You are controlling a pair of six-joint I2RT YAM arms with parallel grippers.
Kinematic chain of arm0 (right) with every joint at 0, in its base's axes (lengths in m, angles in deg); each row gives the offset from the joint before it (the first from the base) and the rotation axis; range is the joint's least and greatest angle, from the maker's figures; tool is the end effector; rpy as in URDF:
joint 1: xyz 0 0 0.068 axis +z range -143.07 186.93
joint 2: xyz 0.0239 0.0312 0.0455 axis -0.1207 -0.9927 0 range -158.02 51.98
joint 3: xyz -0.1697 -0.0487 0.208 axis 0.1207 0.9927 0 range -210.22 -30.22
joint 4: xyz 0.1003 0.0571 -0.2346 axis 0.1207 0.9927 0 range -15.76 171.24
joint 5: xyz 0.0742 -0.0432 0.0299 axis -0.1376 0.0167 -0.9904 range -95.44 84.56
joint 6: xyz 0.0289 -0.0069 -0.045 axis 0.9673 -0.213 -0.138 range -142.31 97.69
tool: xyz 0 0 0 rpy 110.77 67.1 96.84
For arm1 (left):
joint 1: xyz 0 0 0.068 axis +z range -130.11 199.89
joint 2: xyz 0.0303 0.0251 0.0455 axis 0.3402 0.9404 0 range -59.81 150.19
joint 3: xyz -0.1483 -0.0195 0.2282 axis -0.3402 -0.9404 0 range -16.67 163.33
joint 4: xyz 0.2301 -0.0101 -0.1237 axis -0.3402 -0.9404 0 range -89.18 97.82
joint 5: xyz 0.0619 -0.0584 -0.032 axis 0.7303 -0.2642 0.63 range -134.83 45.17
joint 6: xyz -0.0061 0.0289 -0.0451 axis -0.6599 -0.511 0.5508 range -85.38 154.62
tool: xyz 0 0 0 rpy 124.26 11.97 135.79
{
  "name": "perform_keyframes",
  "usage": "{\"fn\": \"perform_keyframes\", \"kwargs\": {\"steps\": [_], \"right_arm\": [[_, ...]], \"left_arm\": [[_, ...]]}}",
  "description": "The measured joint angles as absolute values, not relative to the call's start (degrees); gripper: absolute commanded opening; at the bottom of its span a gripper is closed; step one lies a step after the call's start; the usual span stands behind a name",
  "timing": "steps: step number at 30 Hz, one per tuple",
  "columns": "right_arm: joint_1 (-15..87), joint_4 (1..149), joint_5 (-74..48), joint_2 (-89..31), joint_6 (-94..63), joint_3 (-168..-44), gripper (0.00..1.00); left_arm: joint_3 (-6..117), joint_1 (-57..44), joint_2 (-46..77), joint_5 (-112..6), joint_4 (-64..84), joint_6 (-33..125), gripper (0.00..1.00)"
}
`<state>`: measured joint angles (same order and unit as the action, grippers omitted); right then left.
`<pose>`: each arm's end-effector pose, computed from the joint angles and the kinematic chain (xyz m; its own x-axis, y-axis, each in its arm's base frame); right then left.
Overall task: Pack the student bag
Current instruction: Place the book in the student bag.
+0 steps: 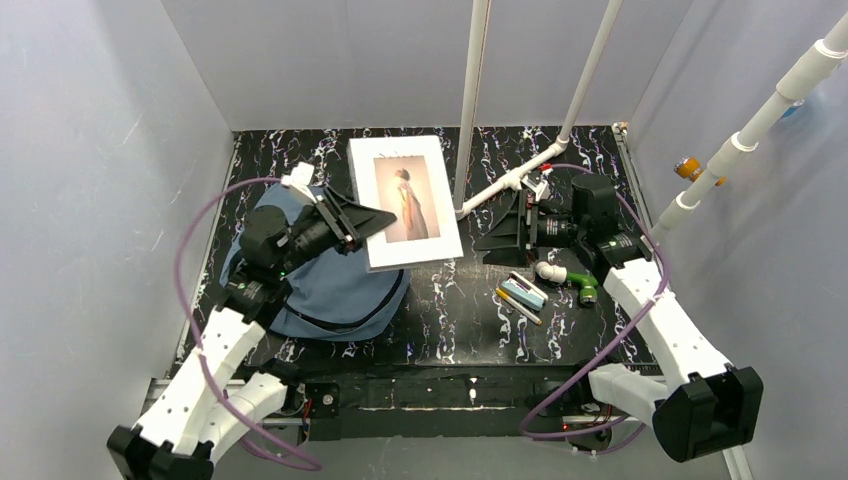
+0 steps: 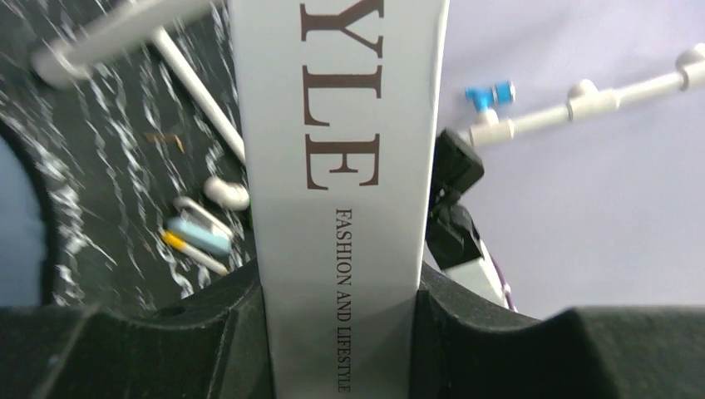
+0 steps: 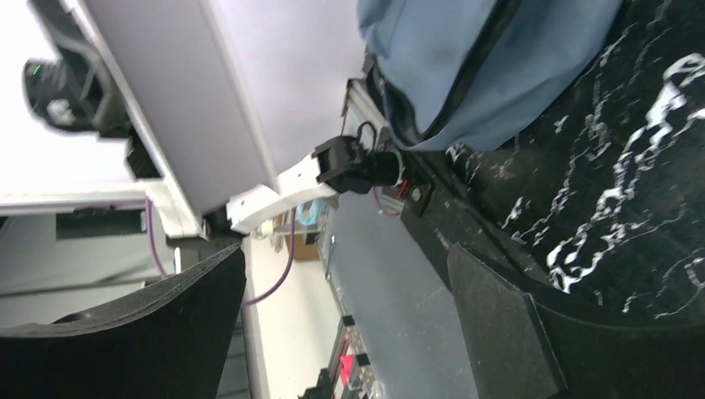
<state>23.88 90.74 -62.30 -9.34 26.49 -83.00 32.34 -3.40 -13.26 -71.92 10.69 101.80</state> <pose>0.2105 0.0952 0.3286 -0.9327 0.1457 -0.3300 -0.2782 0.2916 0.9152 0.1643 -0.0883 0.3855 -0.6751 -0.6028 -0.4252 0.3767 0.2139 -0.9013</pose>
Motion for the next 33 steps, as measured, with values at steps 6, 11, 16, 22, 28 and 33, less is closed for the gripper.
{"fn": "perform_keyframes", "kwargs": {"steps": [6,11,16,22,28,33], "right_arm": [[28.38,79.02,-54.21,-15.52,32.21,-83.50,0.98],[40.80,57.62,-45.14,-22.14,43.30,-83.57,0.98],[50.63,32.75,-37.56,-30.30,55.86,-83.59,0.98],[53.72,18.93,-27.63,-35.52,64.47,-83.83,0.98],[53.67,14.00,-21.03,-36.79,68.10,-86.52,0.98],[53.74,13.82,-17.71,-37.27,69.72,-88.40,0.98]], "left_arm": [[37.20,-3.16,-19.47,-52.78,3.13,95.79,0.27],[38.38,-3.12,-18.11,-42.04,5.18,96.33,0.27],[39.64,-3.12,-13.81,-36.36,7.30,100.03,0.25],[39.64,-3.10,-11.58,-34.42,7.81,104.97,0.24],[39.64,-3.10,-11.56,-33.89,8.37,107.30,0.22],[39.64,-3.10,-11.54,-33.85,9.29,108.79,0.22]]}}
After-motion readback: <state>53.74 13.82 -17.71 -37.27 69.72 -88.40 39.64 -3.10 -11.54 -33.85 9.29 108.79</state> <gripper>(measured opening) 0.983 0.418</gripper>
